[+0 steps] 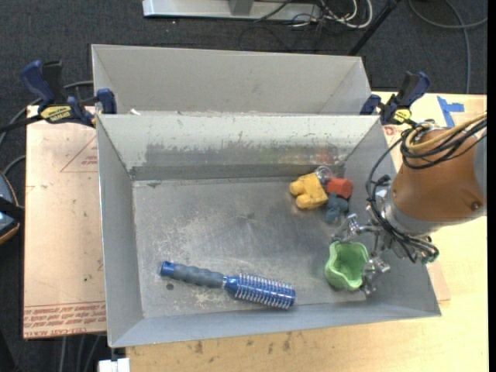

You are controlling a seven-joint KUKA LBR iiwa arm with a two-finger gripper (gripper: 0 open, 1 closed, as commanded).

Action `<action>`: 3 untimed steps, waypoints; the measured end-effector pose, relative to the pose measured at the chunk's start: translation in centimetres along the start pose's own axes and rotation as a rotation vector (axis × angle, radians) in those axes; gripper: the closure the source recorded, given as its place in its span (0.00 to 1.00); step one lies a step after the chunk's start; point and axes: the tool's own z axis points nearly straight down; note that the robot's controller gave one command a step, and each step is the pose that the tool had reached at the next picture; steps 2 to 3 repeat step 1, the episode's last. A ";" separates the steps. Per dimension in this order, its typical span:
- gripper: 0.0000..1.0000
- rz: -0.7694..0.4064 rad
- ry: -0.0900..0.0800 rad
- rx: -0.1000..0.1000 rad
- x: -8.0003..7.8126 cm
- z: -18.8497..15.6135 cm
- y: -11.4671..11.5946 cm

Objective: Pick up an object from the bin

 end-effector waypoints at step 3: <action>1.00 -0.151 0.005 -0.006 -6.9 -19.2 -1.6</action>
Offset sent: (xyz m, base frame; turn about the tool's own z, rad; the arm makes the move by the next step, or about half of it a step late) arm 0.0633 0.0110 0.1882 -0.1530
